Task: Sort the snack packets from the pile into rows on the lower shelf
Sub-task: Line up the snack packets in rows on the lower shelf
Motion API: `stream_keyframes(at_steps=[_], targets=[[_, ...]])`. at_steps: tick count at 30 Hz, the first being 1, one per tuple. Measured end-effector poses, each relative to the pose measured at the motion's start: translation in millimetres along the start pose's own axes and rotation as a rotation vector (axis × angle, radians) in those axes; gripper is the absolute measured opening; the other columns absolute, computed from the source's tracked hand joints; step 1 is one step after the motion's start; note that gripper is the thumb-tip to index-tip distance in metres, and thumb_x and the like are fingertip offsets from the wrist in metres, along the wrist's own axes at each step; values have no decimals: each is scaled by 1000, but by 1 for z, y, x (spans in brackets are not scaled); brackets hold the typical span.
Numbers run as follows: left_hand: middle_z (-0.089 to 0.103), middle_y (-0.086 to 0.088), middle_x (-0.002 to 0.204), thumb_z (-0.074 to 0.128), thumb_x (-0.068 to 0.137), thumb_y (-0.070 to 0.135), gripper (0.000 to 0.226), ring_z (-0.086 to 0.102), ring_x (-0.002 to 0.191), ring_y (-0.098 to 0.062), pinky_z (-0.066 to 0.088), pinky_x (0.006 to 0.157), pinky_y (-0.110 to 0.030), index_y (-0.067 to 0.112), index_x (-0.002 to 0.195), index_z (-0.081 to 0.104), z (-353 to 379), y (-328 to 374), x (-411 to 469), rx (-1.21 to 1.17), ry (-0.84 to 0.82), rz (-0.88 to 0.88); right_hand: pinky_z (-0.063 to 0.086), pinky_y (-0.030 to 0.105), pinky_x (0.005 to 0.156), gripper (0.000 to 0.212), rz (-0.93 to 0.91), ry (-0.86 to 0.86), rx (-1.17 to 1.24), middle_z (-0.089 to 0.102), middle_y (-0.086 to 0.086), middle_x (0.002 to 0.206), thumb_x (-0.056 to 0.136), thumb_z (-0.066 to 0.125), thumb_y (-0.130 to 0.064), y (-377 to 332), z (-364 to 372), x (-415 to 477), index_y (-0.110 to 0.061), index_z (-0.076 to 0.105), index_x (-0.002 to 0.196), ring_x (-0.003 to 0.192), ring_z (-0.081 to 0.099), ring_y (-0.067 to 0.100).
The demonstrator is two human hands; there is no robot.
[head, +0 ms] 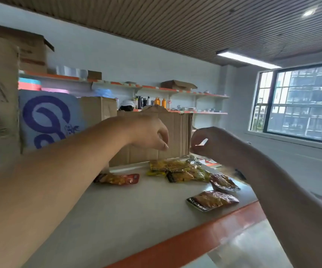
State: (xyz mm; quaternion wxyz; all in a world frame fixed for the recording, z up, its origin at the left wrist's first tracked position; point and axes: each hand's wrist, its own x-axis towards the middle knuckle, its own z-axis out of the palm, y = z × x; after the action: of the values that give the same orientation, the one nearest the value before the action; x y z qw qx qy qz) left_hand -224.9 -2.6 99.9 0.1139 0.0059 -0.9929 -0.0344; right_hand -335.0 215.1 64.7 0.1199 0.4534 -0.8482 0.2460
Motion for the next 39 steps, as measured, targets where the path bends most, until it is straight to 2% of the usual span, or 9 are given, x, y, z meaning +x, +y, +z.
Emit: stream_keyframes(at_steps=[4,7,11,14,21,26,31,36,39], targets=[[63,21,97,71,92,48,21,60,90,-2,52,78,-31,37,109,74,26,7,23,9,-78,-164,57,39,90,11,-64,-205,-80,67,-7,107,91,76,-36,30,17,42,-31,66,94,98,66,17],[67,17,105,70,92,44,24,61,90,-4,51,74,-29,37,114,73,52,16,42,49,-151,-302,54,35,92,27,-122,-438,-213,66,-4,120,96,69,-34,43,35,73,-26,68,121,105,63,17],[63,10,136,62,99,39,38,61,119,-17,48,103,-36,37,137,64,82,22,68,56,-307,-450,54,29,81,40,-165,-582,-265,64,-5,129,97,66,-33,56,49,107,-28,61,136,97,64,16],[62,9,139,58,100,36,41,59,122,-17,44,107,-36,37,141,61,97,23,69,-2,-350,-502,50,24,67,38,-200,-609,-262,63,-5,127,98,63,-36,56,58,117,-31,61,136,81,59,9],[69,4,123,67,91,52,45,64,109,-22,52,96,-40,34,132,65,91,28,55,84,-405,-578,52,36,103,43,-258,-636,-230,59,-5,136,94,64,-40,62,80,115,-36,63,136,119,59,20],[71,12,115,68,90,59,32,65,105,-17,53,98,-39,43,116,74,79,36,47,67,-415,-596,52,29,90,39,-289,-607,-132,63,-9,128,91,69,-45,67,83,118,-37,68,129,109,60,15],[67,14,76,70,88,58,25,62,74,-11,43,62,-28,34,82,74,85,28,49,30,-321,-682,51,32,88,43,-290,-567,-92,65,-5,116,84,76,-56,64,88,114,-26,69,114,103,61,17],[60,-2,84,63,92,60,41,55,75,-21,40,62,-32,20,82,63,101,24,52,81,-341,-730,52,34,84,60,-299,-572,-204,67,5,118,81,77,-61,50,88,104,-15,68,117,107,63,24],[59,-2,86,66,92,61,43,53,74,-19,37,60,-32,20,82,61,101,22,53,82,-316,-730,43,26,64,46,-285,-579,-164,63,-3,100,83,81,-43,51,83,104,-20,64,119,85,60,16]])
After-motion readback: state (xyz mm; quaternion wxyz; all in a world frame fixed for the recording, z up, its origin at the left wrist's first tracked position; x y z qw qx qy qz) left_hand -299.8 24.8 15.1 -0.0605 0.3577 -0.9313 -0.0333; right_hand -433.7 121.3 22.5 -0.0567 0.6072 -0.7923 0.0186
